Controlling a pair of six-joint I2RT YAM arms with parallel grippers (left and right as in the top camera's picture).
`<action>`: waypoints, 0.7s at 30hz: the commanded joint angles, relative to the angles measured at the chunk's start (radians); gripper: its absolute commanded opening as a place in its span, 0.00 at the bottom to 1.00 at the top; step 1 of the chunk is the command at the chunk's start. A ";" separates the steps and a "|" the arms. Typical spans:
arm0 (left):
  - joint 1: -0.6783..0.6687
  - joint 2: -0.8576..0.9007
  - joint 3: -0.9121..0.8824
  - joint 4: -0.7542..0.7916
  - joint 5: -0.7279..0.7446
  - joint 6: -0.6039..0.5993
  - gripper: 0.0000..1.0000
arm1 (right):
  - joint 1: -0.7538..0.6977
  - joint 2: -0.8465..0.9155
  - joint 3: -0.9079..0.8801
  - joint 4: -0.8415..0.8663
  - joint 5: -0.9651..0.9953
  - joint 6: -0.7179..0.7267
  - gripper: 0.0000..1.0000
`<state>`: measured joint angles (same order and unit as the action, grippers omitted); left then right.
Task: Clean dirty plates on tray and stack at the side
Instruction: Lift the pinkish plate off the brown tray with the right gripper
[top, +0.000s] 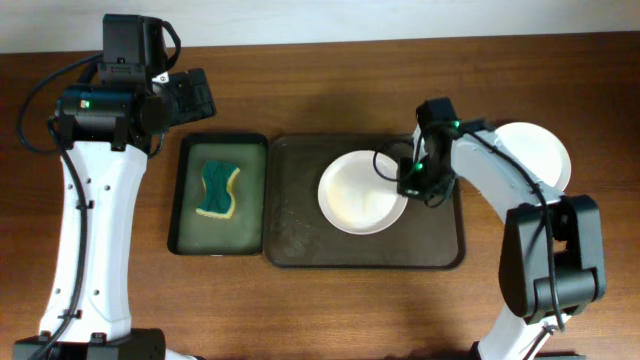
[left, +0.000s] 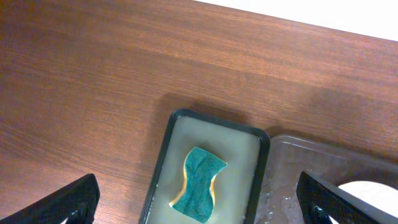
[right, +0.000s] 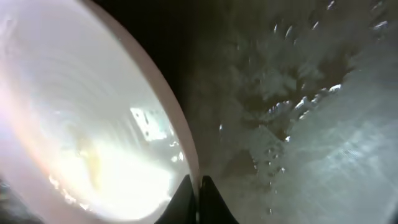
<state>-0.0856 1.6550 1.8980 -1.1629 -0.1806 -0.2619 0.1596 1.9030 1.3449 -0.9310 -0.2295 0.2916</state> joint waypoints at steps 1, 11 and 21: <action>0.002 0.003 -0.002 -0.002 0.001 -0.002 0.99 | -0.002 -0.034 0.140 -0.072 -0.003 0.005 0.04; 0.002 0.003 -0.002 -0.002 0.001 -0.002 0.99 | 0.158 -0.034 0.230 -0.032 0.005 0.066 0.04; 0.002 0.003 -0.002 -0.002 0.001 -0.002 0.99 | 0.483 -0.025 0.230 0.220 0.245 0.197 0.04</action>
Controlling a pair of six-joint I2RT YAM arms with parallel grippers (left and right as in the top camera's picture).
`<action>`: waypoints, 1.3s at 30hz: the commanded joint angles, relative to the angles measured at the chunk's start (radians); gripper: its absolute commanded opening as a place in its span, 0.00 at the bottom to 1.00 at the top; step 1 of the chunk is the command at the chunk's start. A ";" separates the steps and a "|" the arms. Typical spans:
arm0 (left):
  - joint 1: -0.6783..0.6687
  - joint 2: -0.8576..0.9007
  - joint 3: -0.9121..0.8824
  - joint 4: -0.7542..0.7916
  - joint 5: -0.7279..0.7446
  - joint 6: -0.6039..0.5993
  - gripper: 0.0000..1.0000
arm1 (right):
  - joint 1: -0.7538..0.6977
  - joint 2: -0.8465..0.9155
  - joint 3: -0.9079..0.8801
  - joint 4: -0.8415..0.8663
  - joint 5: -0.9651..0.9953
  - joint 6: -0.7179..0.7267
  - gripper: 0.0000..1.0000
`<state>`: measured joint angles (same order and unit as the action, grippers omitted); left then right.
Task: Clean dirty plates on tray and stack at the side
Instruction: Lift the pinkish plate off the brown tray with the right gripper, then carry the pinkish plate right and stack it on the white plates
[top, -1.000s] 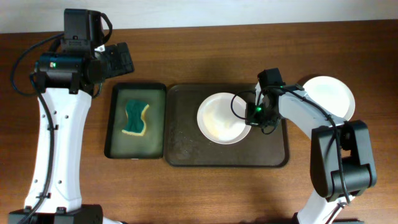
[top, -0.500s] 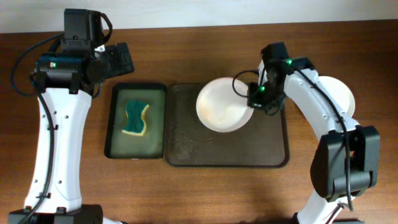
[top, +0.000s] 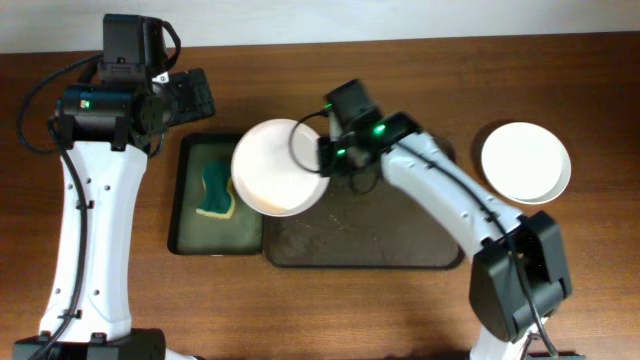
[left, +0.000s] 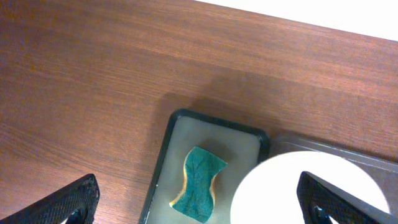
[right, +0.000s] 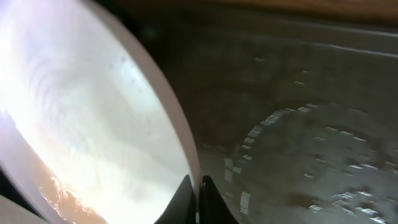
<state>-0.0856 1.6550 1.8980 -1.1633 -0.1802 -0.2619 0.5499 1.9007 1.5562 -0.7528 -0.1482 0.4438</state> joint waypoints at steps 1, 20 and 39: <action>0.002 0.003 -0.002 -0.002 0.000 -0.002 0.99 | 0.116 -0.019 0.019 0.057 0.204 0.045 0.04; 0.002 0.003 -0.002 -0.002 0.000 -0.002 0.99 | 0.409 0.000 0.019 0.269 0.842 -0.185 0.04; 0.002 0.003 -0.002 -0.002 0.000 -0.002 0.99 | 0.608 0.000 0.019 0.316 1.212 -0.408 0.04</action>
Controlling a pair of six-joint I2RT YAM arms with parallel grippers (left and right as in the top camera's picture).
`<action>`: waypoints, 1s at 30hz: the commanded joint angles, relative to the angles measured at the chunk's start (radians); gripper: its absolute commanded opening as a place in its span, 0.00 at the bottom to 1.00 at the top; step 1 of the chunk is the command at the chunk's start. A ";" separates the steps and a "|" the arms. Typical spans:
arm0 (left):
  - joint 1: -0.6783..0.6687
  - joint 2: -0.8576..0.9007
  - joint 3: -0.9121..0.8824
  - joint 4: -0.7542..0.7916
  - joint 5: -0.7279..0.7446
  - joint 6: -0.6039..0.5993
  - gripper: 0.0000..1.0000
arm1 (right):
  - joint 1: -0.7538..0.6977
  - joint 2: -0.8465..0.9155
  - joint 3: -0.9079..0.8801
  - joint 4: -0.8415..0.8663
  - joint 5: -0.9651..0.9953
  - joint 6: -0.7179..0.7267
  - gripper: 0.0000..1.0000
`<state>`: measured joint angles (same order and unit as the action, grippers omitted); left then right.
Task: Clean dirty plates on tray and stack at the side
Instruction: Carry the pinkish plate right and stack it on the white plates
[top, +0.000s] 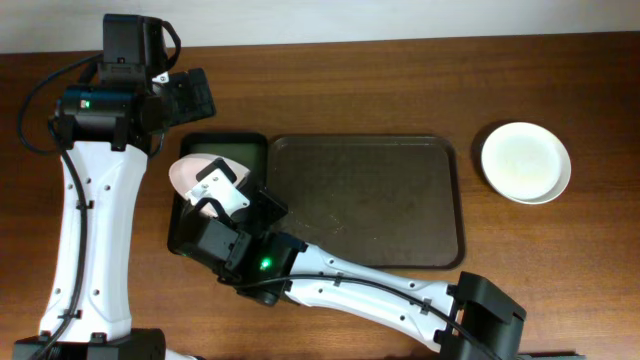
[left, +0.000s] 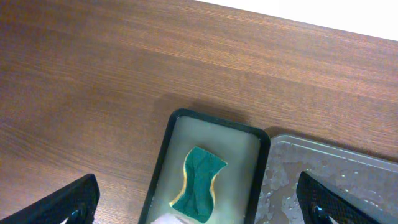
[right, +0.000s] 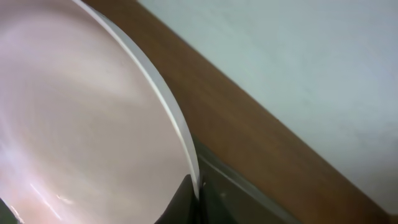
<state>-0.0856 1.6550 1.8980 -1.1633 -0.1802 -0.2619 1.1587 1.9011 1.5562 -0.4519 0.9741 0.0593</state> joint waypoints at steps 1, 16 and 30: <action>0.002 0.003 -0.002 -0.002 0.000 -0.002 0.99 | 0.000 0.000 0.019 0.022 0.100 -0.023 0.04; 0.002 0.003 -0.002 -0.002 0.000 -0.002 0.99 | -0.039 0.000 0.019 0.048 -0.006 0.137 0.04; 0.002 0.003 -0.002 -0.002 0.000 -0.002 0.99 | -0.551 -0.019 0.019 -0.085 -1.231 0.342 0.04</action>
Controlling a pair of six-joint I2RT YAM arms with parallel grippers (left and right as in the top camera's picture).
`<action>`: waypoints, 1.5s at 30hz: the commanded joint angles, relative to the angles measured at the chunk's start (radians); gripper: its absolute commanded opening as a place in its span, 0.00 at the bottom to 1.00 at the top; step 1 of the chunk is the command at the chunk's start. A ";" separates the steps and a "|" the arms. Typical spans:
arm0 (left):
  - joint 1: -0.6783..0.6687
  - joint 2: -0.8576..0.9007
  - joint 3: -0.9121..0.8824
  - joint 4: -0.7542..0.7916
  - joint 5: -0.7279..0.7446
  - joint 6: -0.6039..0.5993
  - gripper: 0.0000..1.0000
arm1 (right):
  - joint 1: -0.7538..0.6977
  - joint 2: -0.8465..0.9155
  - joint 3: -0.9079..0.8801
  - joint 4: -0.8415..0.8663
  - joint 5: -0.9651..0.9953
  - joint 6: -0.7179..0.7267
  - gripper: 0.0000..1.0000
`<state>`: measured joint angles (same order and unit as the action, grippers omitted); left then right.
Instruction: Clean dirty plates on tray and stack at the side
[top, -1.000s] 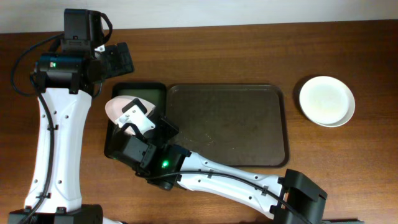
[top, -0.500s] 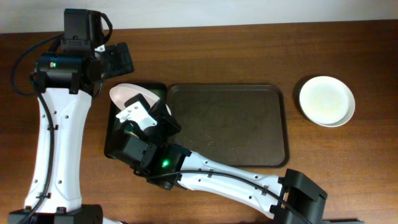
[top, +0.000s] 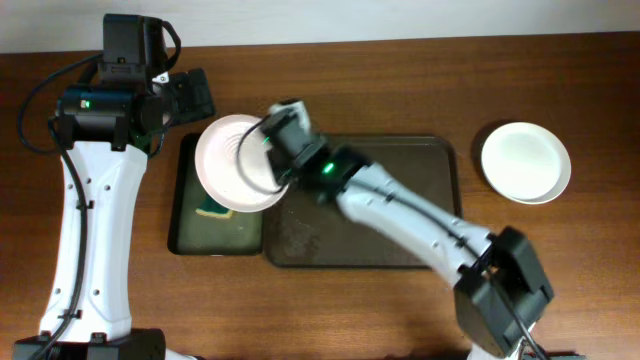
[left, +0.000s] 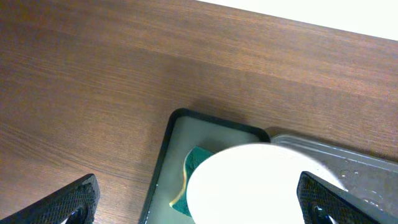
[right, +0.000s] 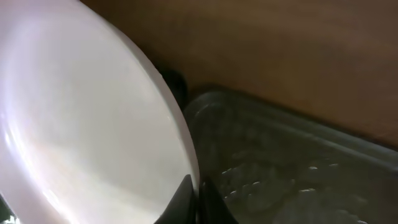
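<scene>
My right gripper (top: 281, 150) is shut on the rim of a white plate (top: 238, 162), held above the small basin (top: 184, 215) and the left edge of the brown tray (top: 400, 215). In the right wrist view the plate (right: 81, 124) fills the left, its rim pinched in my right gripper (right: 198, 186). The green sponge (top: 208, 208) lies in the basin, mostly hidden under the plate. My left gripper (left: 199, 208) hangs open high above the basin; the plate (left: 261, 183) and sponge (left: 193, 168) show below it.
A second white plate (top: 526, 162) rests on the table to the right of the tray. The tray's wet floor (right: 292, 168) holds no plates. Brown table (top: 400, 90) extends behind; my left arm (top: 95, 220) stands along the left side.
The right arm was swung low in front of the basin with the plate mostly hidden. Now it reaches across the tray's back, and the plate is flat over the basin's right part.
The right gripper was shut on the rim of a plate lying in the tray. Then it held the plate lifted at the tray's left end, then over the basin, and now above the basin and sponge. The left arm stayed still and open.
</scene>
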<state>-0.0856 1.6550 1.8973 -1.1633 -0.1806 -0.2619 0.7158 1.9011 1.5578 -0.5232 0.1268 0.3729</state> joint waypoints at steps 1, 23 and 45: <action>0.002 0.003 -0.001 -0.002 0.000 -0.002 0.99 | -0.146 -0.019 0.017 -0.035 -0.412 0.029 0.04; 0.002 0.003 -0.001 -0.002 0.001 -0.002 0.99 | -1.294 -0.019 0.017 -0.597 -0.430 -0.116 0.04; 0.002 0.003 -0.001 -0.002 0.000 -0.002 1.00 | -1.368 -0.013 -0.135 -0.323 -0.296 -0.103 0.05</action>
<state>-0.0856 1.6550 1.8973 -1.1637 -0.1802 -0.2615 -0.6842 1.9011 1.4448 -0.8730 -0.1585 0.2596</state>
